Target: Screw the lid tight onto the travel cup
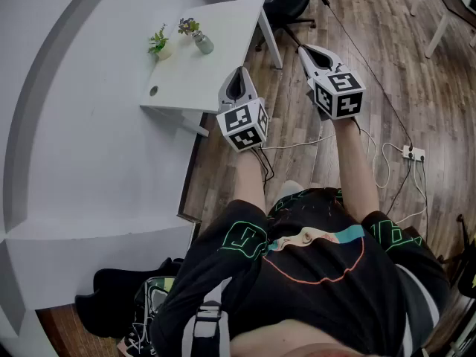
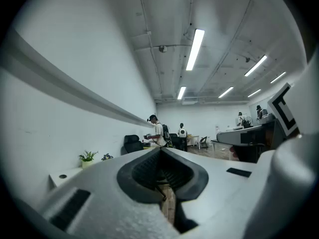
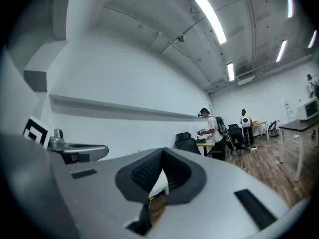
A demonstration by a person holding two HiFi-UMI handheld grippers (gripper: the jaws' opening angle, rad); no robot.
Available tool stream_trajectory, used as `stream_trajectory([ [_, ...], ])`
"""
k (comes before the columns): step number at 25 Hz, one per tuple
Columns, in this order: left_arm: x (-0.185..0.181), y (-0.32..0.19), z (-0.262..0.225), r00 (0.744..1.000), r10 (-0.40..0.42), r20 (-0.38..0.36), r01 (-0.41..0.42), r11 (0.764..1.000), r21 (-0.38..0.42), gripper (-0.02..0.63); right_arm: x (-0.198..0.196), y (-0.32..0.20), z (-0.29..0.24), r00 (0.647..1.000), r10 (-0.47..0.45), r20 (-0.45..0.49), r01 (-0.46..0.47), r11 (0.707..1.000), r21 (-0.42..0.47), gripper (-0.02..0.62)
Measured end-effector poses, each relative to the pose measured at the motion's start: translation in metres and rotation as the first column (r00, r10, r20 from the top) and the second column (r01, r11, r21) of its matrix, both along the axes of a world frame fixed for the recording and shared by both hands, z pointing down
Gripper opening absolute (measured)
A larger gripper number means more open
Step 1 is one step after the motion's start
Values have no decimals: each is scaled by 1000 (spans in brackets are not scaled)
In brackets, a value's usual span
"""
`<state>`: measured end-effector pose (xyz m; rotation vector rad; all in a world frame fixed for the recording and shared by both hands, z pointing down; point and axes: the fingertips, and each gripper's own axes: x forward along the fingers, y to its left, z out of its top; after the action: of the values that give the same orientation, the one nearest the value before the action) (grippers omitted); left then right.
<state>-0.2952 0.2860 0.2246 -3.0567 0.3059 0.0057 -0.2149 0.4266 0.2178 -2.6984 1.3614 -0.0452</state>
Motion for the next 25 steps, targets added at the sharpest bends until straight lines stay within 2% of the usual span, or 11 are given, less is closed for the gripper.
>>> stream_trajectory([
  [12,9,0,22,999,5,46,-4,1000,-15,6,19,0,12,999,28,27,-27,1000,-7,0],
  [16,6,-3,25,999,-6,50,7,1000,-22,6,20,0,23,998,16,61,-15,1000,-11,1],
  [21,-5,-14,56,994,-33,108,38,998,-45,6,21,-8,47,992,1,123,1,1000,-12,2],
  [23,-5,-21,53,998,-41,53,45,996,-74,6,23,-14,53,991,-11,134,14,1000,-19,2],
  [25,-5,-25,38,997,-45,-65,37,993,-112,6,28,-20,57,989,-20,145,24,999,-24,2],
])
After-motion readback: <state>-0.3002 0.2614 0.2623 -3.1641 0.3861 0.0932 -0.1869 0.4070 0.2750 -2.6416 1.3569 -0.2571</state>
